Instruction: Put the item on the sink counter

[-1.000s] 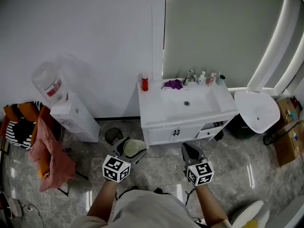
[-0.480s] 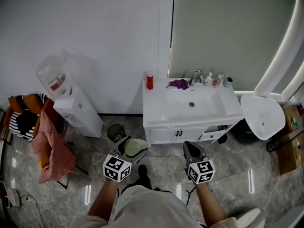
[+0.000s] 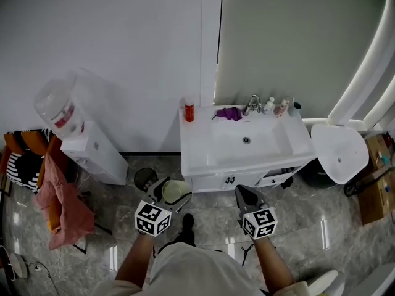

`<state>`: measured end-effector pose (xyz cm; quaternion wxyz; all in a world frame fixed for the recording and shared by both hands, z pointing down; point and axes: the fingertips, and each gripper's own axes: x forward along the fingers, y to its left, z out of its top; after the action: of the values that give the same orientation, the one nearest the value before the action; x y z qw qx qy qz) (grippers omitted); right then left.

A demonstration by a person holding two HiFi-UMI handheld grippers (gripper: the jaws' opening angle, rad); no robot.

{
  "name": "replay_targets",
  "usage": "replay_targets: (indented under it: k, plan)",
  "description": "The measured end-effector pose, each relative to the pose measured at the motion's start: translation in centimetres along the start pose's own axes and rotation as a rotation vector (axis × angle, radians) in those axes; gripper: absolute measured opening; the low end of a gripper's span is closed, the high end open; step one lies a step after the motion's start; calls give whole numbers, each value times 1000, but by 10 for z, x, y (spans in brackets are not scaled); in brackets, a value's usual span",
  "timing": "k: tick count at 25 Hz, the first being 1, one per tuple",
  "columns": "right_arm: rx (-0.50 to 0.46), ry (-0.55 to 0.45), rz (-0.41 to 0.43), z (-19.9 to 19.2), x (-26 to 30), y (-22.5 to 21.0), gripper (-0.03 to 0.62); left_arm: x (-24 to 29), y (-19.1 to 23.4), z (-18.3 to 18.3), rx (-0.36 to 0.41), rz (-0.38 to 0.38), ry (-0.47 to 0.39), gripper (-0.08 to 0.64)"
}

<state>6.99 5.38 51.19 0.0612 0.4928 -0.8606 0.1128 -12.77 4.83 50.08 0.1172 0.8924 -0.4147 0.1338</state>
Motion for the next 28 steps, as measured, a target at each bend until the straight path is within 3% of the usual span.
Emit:
replay_targets:
  k: [19,28]
  plan:
    - [27,86,-103,27,173,-56,11,158,153,41,48,-170,72,400]
    - [41,130,-124,25,217,-72,11,205,194,48,49,-201,95,400]
